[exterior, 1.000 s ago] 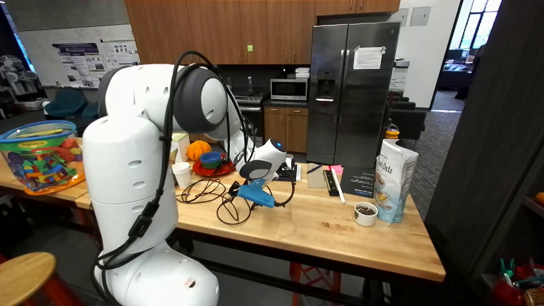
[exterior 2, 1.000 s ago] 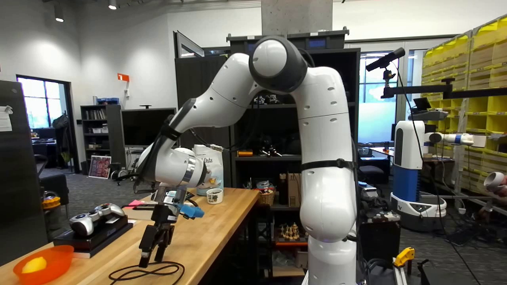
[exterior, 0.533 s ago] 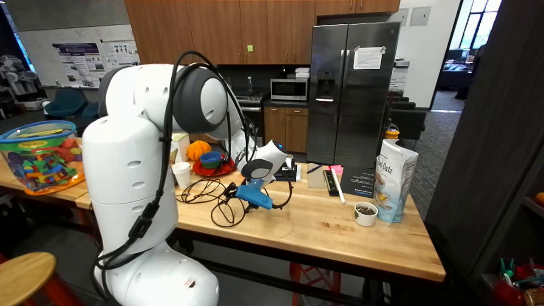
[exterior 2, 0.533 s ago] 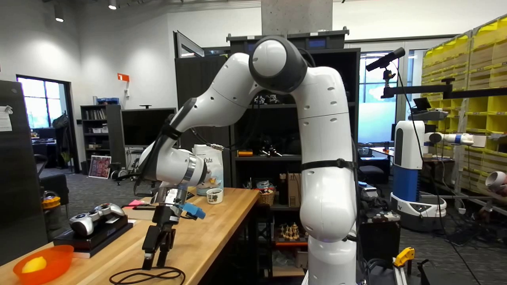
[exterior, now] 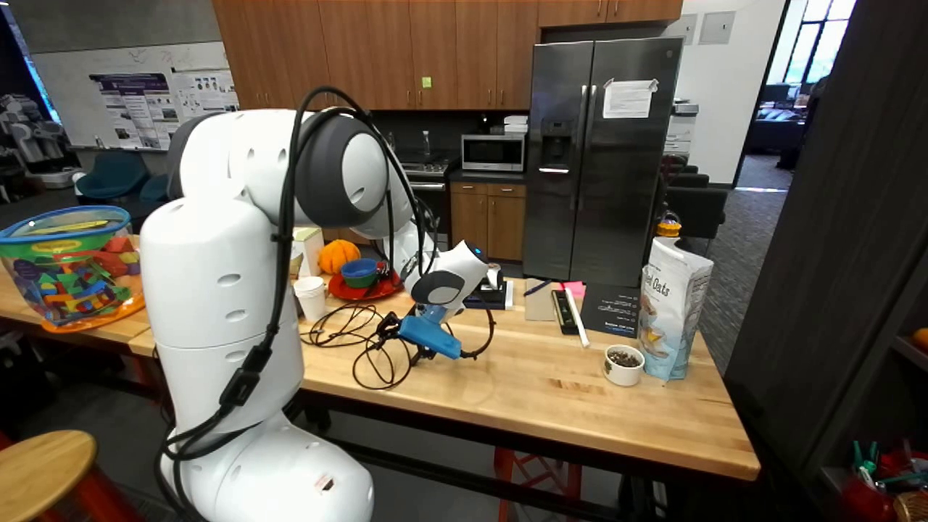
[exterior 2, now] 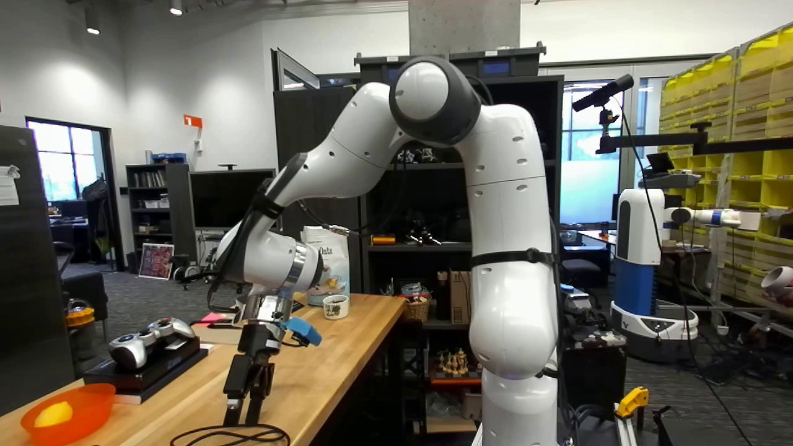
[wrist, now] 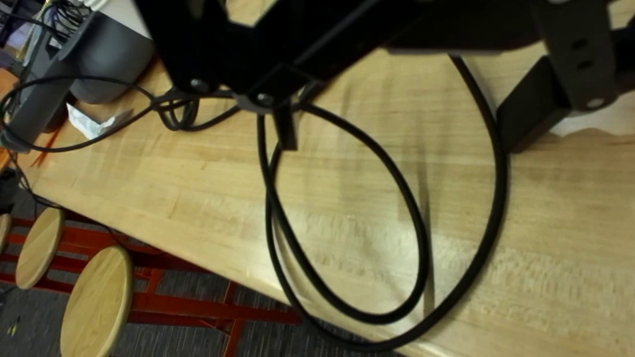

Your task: Move the black cable to the right.

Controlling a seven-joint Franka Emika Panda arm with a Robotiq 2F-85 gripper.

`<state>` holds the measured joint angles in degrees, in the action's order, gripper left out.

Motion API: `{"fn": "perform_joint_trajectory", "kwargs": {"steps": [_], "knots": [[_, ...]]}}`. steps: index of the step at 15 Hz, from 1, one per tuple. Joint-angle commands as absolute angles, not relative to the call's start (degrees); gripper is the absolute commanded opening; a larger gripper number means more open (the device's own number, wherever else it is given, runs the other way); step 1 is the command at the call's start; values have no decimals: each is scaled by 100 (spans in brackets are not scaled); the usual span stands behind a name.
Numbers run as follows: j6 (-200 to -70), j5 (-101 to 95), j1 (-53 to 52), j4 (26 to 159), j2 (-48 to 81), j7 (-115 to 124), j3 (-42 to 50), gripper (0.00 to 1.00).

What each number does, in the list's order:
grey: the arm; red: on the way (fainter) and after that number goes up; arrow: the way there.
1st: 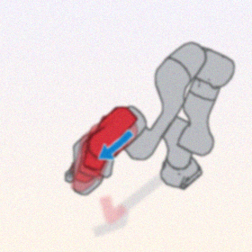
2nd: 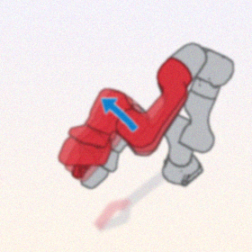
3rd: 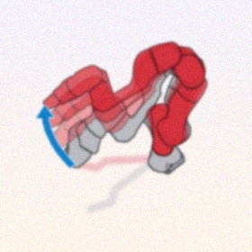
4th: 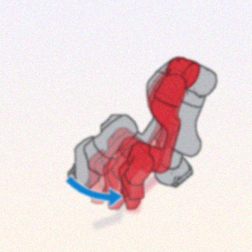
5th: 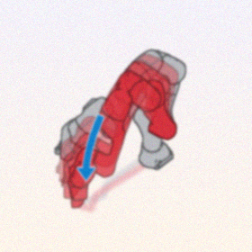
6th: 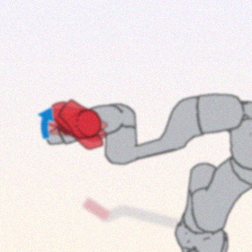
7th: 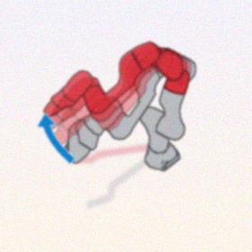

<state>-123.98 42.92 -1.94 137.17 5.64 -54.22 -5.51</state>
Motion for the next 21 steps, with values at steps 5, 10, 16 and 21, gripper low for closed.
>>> {"fn": "perform_joint_trajectory", "kwargs": {"steps": [5,10,16,21], "knots": [[-12395,4480,-279,13701,433,-5892,-614,100],[-12546,4118,-357,13737,394,-5689,-628,100],[-12439,2485,-455,13857,-421,-5247,-689,100],[-12333,1921,-744,13764,-855,-5978,-713,100]]}}
